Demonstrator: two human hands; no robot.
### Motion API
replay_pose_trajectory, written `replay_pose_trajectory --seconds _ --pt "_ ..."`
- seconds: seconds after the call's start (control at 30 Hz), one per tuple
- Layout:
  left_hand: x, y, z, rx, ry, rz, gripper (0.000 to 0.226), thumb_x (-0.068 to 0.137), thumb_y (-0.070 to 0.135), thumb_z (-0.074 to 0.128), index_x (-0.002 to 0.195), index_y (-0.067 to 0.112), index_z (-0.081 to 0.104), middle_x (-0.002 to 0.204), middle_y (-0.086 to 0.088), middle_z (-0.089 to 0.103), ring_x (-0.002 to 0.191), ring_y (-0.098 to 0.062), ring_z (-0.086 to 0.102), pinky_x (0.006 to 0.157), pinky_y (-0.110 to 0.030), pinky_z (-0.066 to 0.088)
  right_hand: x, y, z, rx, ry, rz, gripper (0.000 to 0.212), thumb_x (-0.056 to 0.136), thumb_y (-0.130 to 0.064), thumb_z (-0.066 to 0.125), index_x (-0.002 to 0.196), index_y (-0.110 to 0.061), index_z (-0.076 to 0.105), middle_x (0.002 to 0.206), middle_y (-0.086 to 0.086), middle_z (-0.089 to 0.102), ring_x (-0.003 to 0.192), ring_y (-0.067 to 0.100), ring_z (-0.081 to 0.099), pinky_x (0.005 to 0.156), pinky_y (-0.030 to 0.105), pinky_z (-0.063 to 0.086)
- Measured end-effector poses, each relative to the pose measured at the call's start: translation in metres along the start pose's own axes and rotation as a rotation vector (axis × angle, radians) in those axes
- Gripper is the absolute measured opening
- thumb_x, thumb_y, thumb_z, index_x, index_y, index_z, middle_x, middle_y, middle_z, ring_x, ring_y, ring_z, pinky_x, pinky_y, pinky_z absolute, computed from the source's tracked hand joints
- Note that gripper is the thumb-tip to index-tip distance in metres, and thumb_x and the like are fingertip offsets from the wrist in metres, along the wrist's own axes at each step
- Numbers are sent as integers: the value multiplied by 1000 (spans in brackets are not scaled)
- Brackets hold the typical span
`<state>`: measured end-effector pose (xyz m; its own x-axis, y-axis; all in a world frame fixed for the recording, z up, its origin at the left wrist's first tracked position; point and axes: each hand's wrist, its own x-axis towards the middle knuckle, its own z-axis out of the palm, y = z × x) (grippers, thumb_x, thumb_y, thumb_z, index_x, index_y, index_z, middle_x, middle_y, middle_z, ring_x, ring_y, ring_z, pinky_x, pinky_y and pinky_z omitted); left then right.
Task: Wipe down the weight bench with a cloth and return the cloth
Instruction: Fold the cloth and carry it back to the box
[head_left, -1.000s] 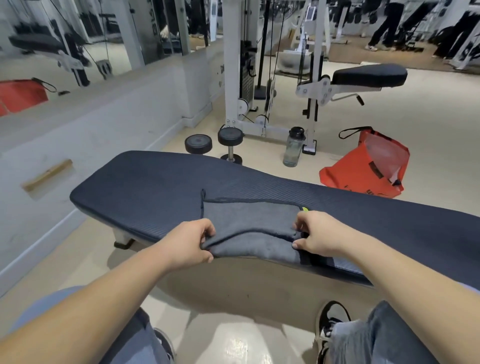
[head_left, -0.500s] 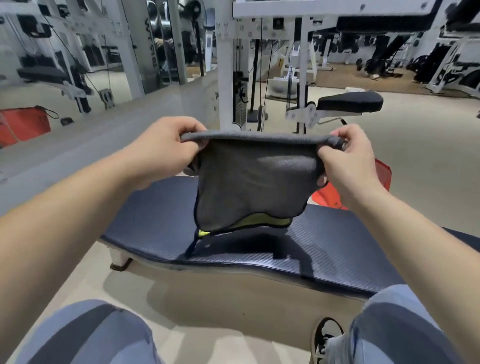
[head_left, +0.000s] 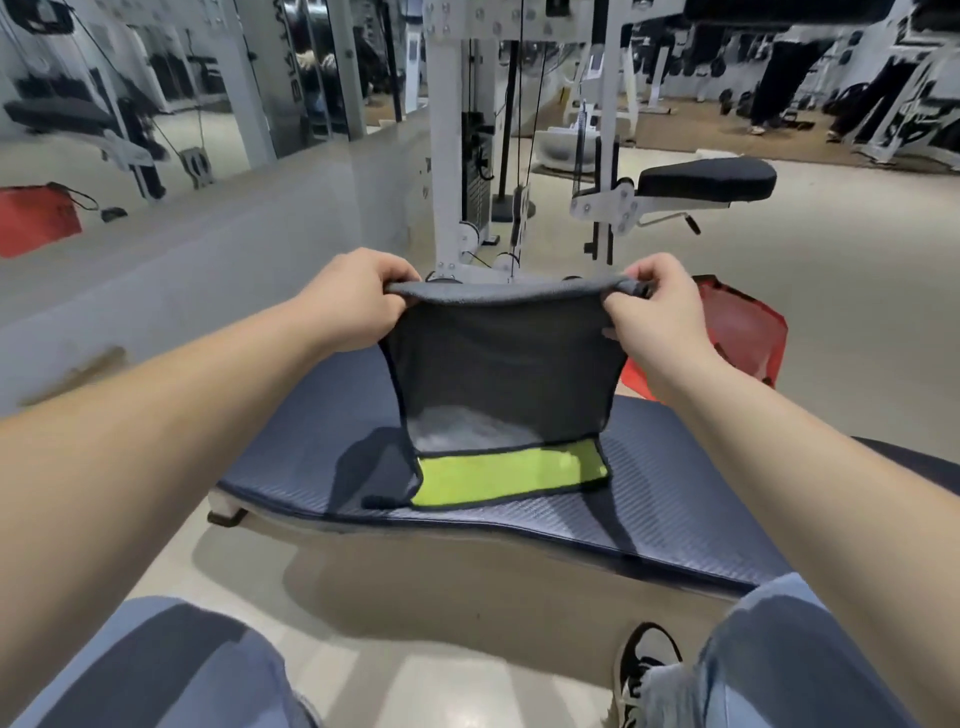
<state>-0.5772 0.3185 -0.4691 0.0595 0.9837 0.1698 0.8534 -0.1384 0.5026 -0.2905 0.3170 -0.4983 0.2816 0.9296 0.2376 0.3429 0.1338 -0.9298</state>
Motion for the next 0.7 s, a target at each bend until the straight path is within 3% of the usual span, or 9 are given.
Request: replay_pose_trajectory --seconds 0.07,0.13,0.3,0.37,0.4,0.5,0.57,0.63,0.7 --pt "0 -7 15 -32 -46 -9 35 89 4 49 99 25 75 85 1 73 81 -22 67 72 -27 55 1 14 3 -38 -45 19 21 81 -2 55 83 -23 54 84 4 56 74 22 54 72 50 59" --pt "-10 -14 31 -17 -140 22 36 89 3 51 98 28 75 83 5 73 77 -14 67 72 -20 54 -1 32 1 -158 -146 0 20 78 2 53 80 -17 56 79 5 56 69 20 50 62 33 45" --pt "-46 -46 71 170 -472 34 34 92 21 58 120 31 74 117 16 73 110 -9 63 103 -33 50 -17 83 -10 -673 -636 -39 18 73 3 54 79 -8 67 79 5 69 73 25 59 57 22 44" --pt "-53 -59 83 238 -628 11 32 85 40 60 111 29 76 109 12 73 105 -9 63 105 -38 51 -27 98 -11 -789 -815 5 19 72 -3 59 77 -16 71 80 -4 68 73 19 63 61 17 49" --pt "-53 -63 87 242 -660 -13 34 81 49 60 99 26 77 98 11 70 96 -9 63 101 -40 53 -29 101 -10 -796 -839 37 14 74 -9 64 72 -20 72 81 -5 69 75 18 65 68 22 54" --pt "-46 -66 90 140 -514 -114 49 85 61 60 76 14 69 69 8 60 70 -12 57 73 -33 52 -26 100 -8 -682 -675 94 21 86 -27 69 67 -19 67 69 -5 67 69 15 62 64 27 48" --pt "-41 -69 95 138 -319 -157 36 89 54 63 90 20 73 82 5 70 85 -16 66 77 -31 52 -19 100 -2 -610 -482 118 11 90 -23 66 84 -14 68 81 2 69 78 22 64 67 28 44" --pt "-38 -72 106 98 -243 -285 43 85 55 69 101 15 69 98 -1 72 97 -25 66 83 -35 53 -11 105 5 -568 -361 251 13 88 -20 67 96 -10 65 91 9 69 84 30 66 69 34 51" --pt "-34 -74 121 -46 -221 -449 49 76 56 78 81 9 63 81 -4 68 80 -26 63 70 -35 50 -3 113 16 -522 -337 423 20 81 -24 72 86 -6 66 84 15 74 80 35 71 65 44 59"
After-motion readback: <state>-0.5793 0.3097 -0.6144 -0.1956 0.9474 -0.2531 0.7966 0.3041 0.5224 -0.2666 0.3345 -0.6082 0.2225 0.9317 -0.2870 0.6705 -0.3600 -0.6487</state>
